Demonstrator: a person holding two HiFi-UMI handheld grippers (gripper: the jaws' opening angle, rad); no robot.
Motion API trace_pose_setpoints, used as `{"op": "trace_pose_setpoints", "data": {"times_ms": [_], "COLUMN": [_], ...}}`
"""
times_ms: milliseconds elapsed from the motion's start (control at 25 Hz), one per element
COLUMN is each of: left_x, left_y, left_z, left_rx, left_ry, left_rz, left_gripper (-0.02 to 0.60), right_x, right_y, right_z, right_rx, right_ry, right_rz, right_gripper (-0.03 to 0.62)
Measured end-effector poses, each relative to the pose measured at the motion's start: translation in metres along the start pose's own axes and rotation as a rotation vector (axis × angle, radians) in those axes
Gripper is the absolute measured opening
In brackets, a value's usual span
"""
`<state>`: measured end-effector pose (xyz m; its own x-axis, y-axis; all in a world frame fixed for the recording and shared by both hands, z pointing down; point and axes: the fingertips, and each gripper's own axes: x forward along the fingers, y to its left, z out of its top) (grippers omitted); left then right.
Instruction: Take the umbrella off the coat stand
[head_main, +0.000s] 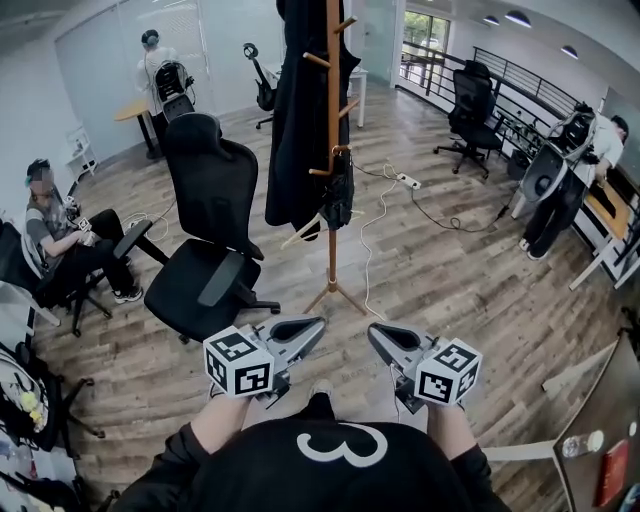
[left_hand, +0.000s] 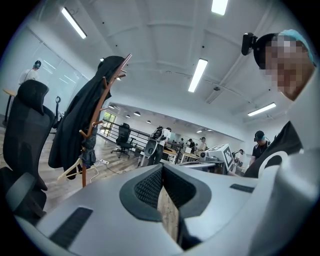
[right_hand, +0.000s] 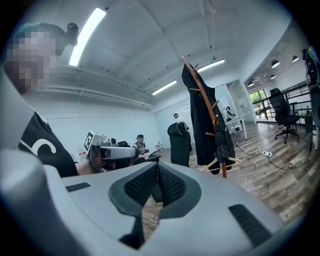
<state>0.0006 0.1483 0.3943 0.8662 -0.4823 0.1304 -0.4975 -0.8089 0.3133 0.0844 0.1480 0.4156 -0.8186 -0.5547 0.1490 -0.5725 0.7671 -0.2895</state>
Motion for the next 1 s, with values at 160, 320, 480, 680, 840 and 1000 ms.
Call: {"op": "trace_pose_setpoints", "data": {"times_ms": [160, 320, 480, 680, 840, 1000], "left_x": [0.020, 0.039, 0.057, 0.082, 0.099, 0.113], "left_y": [0.046, 0.095, 0.144, 0.192, 0.229, 0.257], "left_z": [0.019, 0.039, 0.059, 0.075, 0.082, 0.082], "left_rx": [-0.008, -0.013, -0.025, -0.022, -0.032, -0.045], "left_ry": [0.011, 0.031, 0.044, 0.054, 0.056, 0.067], "left_rz": [0.006, 0.005, 0.008, -0.004, -0.019, -0.036], "left_gripper": [0.015, 0.015, 0.015, 0.015, 0.015, 0.015], "right_x": [0.034, 0.073, 0.107, 0.142, 0.168, 0.184], "right_y": [-0.038, -0.071, -0.100, -0.138, -0.165, -0.189], "right_z": [0.019, 0.037, 0.057, 0.072, 0.079, 0.085], "right_rx": [0.024, 0.034, 0.054, 0.071, 0.075, 0.088], "right_ry": [-0.001, 0.003, 0.004, 0.002, 0.000, -0.026], "right_rz": [-0.005, 0.018, 0.028, 0.025, 0.011, -0.025], "right_gripper": [0.026, 0.026, 0.026, 0.026, 0.026, 0.026]}}
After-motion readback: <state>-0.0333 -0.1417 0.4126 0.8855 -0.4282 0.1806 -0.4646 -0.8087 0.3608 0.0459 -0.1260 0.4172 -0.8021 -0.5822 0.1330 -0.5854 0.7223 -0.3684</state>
